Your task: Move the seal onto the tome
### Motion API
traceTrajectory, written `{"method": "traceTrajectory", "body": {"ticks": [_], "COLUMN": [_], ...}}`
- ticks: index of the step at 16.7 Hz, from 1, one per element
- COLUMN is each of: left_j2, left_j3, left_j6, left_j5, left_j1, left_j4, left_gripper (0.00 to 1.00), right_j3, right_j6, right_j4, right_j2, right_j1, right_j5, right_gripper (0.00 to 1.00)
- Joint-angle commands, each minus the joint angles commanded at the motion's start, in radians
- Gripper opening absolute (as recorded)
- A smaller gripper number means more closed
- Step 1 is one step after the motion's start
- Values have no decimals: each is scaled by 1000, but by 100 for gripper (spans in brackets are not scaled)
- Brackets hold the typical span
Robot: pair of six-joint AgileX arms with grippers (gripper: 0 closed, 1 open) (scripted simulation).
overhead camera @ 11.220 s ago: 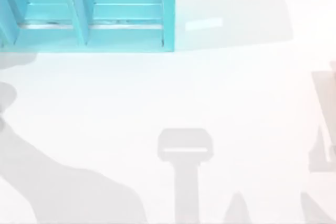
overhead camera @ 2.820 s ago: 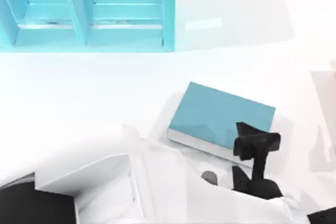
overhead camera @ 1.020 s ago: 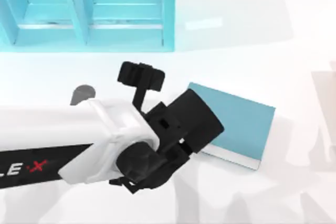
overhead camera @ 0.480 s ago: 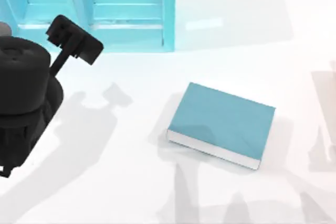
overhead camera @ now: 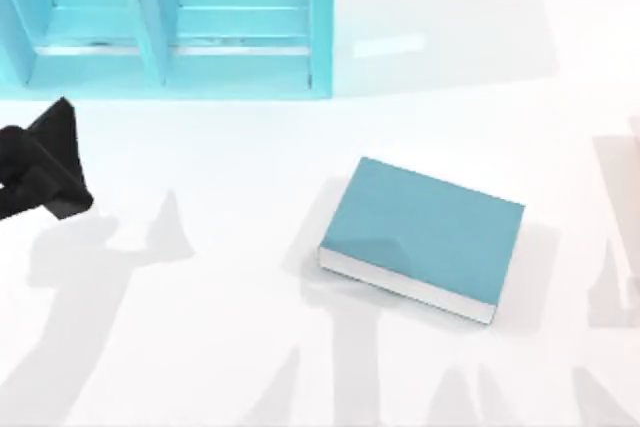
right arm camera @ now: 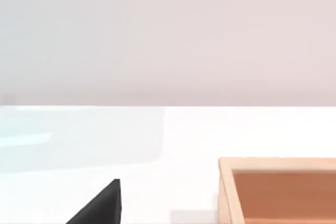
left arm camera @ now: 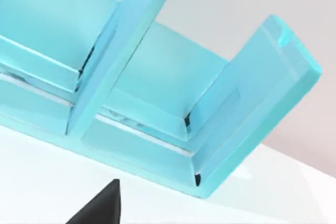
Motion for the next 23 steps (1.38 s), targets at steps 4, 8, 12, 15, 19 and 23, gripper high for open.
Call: {"method": "traceTrajectory", "body": {"ticks": [4,8,12,15,19,23], "left_j2": [-253,-410,-461,-461,-461,-461], "left_j3": [-180,-320,-369,-369,-369,-369], "left_j6": [314,520,584,584,584,584], "left_j5": [122,186,192,192,192,192], "left_j1": [170,329,385,385,385,385], "left_j4": [31,44,46,46,46,46], "left_gripper": [100,100,100,100,100,100], "right_j3": [0,0,0,0,10,152], "right_j6": [0,0,0,0,-2,-29], "right_j4": [0,0,0,0,-4,-75], "right_j2": [0,0,0,0,7,116], "right_j1": [0,0,0,0,-2,-39], "right_j5": [0,0,0,0,0,6], "right_gripper": [100,100,100,100,100,100]}}
